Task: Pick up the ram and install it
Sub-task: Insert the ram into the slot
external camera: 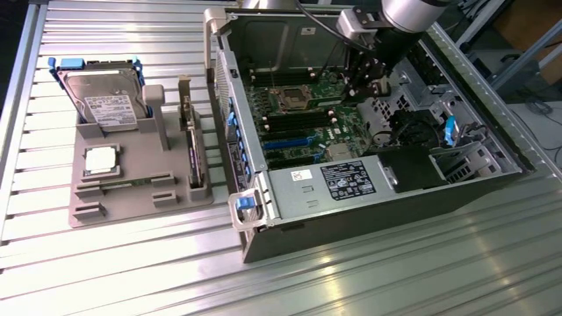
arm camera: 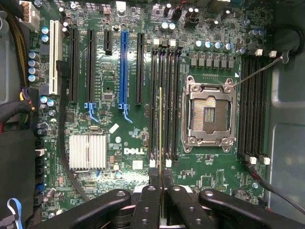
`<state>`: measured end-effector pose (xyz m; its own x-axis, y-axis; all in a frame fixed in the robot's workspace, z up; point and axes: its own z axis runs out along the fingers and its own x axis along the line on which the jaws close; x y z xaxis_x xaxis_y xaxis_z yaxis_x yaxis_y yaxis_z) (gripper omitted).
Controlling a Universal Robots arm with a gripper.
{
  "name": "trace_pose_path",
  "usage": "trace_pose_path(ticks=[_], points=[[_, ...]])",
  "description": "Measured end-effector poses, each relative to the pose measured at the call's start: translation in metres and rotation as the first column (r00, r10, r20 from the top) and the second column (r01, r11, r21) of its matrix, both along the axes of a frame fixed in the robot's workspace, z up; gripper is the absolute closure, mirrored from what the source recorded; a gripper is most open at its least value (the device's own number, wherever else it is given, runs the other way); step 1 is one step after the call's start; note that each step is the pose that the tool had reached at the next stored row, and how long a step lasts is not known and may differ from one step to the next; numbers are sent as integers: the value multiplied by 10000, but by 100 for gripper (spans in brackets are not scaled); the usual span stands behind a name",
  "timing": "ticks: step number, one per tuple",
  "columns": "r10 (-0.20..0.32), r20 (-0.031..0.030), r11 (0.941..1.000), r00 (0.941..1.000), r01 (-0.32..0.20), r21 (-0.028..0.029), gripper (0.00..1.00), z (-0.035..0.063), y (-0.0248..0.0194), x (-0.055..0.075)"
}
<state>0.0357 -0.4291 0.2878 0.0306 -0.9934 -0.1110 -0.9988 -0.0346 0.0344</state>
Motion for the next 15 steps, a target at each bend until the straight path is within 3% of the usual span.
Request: trace_pose_path(ticks=[15], points=[[0, 0, 10000, 10000, 0, 9, 88, -86, 0, -14]])
